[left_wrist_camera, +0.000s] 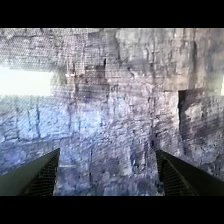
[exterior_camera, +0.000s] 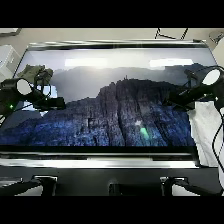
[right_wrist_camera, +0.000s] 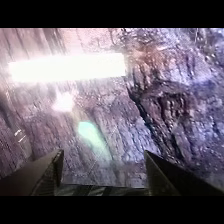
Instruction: Fold the clothes and pants, and hang the long-sleeved shirts on hangers.
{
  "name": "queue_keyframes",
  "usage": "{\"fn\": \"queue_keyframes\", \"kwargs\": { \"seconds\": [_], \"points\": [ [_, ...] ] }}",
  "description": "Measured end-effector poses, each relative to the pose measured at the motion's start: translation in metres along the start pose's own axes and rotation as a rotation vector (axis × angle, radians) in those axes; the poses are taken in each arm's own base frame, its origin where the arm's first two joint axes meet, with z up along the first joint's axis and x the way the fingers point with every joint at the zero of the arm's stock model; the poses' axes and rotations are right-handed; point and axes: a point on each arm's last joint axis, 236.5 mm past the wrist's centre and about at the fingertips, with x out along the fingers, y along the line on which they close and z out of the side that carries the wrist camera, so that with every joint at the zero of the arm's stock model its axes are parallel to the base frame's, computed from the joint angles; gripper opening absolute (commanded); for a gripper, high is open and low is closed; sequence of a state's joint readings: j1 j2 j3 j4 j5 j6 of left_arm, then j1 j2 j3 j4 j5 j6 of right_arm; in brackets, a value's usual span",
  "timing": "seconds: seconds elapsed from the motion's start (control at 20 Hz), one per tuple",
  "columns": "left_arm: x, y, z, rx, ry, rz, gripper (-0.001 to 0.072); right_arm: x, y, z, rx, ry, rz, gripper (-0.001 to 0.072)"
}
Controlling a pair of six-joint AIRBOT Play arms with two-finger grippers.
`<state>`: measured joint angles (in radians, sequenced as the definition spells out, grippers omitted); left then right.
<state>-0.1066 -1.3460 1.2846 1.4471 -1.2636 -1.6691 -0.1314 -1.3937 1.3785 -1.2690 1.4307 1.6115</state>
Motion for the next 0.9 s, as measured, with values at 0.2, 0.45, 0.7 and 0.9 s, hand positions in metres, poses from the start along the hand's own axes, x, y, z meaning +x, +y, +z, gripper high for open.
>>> {"fn": "queue_keyframes", "kwargs": {
  "seconds": [0.2,0.45,0.7,0.9],
  "points": [
    [0.000,0.000,0.000,0.000,0.000,0.000,0.0656,0.000,0.000,0.000,0.000,0.000,0.000,0.0575],
    [0.000,0.000,0.000,0.000,0.000,0.000,0.0656,0.000,0.000,0.000,0.000,0.000,0.000,0.0575],
    [0.001,0.000,0.003,0.000,-0.011,-0.001,0.0657,0.000,0.000,0.004,0.000,-0.016,0.001,0.0567],
    [0.005,-0.003,0.030,-0.002,-0.117,-0.013,0.0656,-0.002,0.001,0.030,0.000,-0.127,0.006,0.0566]
  ]
}}
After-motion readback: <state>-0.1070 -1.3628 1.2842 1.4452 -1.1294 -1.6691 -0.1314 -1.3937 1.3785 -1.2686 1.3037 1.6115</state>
